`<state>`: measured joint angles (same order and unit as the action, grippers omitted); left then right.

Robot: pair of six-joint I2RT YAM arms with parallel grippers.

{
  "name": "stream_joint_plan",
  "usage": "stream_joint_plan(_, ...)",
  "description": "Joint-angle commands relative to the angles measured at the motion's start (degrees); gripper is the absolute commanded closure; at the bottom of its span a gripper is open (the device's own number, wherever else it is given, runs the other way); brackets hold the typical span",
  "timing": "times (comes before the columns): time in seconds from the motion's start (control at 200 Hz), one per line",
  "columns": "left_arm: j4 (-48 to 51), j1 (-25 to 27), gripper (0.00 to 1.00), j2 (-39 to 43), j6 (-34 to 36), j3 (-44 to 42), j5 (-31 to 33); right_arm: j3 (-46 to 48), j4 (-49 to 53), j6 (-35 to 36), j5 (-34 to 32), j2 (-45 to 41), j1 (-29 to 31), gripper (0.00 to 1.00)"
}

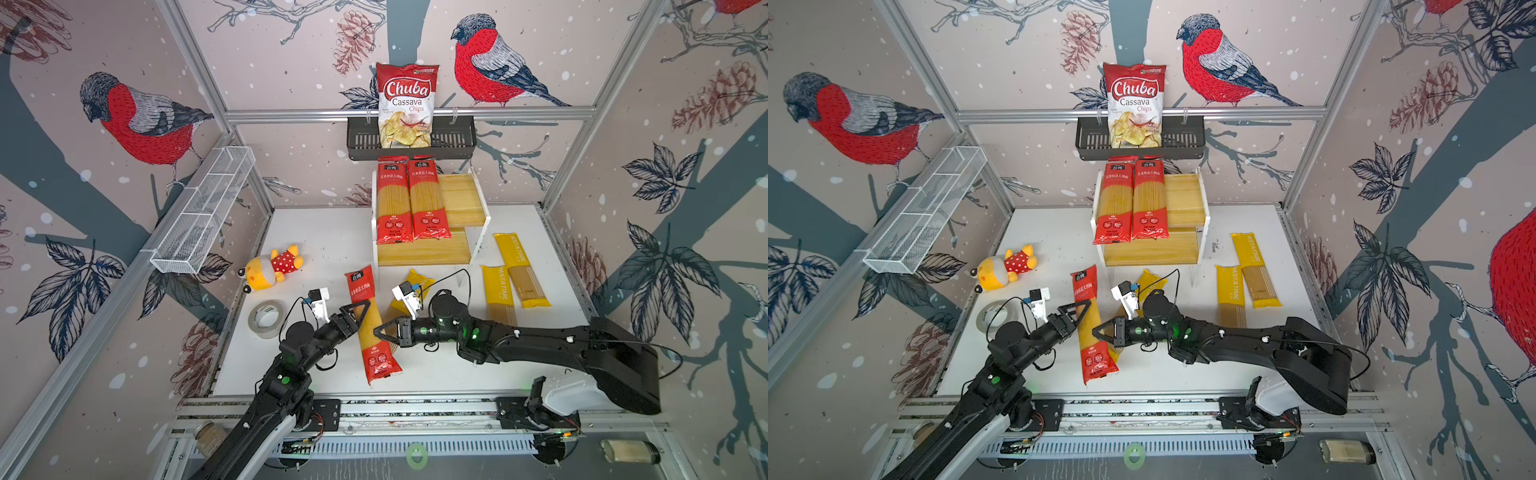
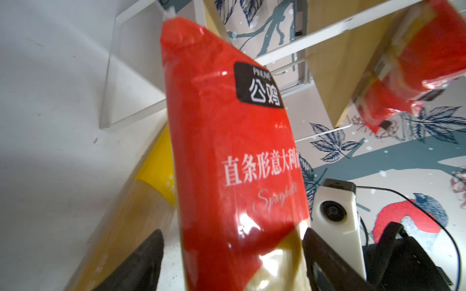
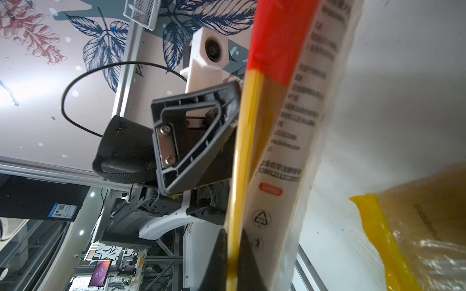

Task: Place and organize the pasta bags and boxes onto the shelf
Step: 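Lift the red spaghetti bag upright with both grippers, raising it off the table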

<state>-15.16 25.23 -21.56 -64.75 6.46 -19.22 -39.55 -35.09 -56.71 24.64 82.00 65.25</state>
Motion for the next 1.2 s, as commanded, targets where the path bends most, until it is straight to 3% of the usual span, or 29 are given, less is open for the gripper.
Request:
stream_joint_plan(0.0, -6.8, -0.2, 0.2, 0.9, -1.9, 0.6, -1.8, -2.6, -8.9, 3.1, 3.5, -0.5, 0.1, 1.0)
stream_joint_plan(0.35, -10.0, -0.3, 0.41, -0.2, -0.4, 5.6, -3.3, -3.3, -11.5, 1.9, 4.3, -2.6, -0.7, 1.0)
stream_joint_plan(0.63, -11.7, -0.3, 0.67, -2.7, 1.1, 9.3, -2.2, -4.9, -10.1, 3.7, 1.6, -1.1, -0.5, 0.97)
stream_joint_plan(0.775, -8.0, -0.3, 0.72, -4.7, 5.3, 13.8, -1.5, -5.5, -9.0, 4.6, -1.0, 0.4, 0.4, 0.94)
stream_joint_plan(0.88, -7.7, -0.4, 0.75, -5.3, 6.7, 14.9, -0.1, -4.7, -9.8, 3.8, -2.8, 1.0, 0.5, 0.87)
stream_joint_plan(1.066, -5.4, -0.3, 0.79, -5.6, 10.2, 18.5, 2.2, -3.0, -10.8, 3.5, -4.7, 0.2, 0.6, 0.58)
stream_joint_plan(1.196, 0.6, -0.4, 0.83, -7.9, 13.5, 23.1, 5.2, -3.0, -9.2, 3.8, -5.1, 0.2, 0.5, 0.54)
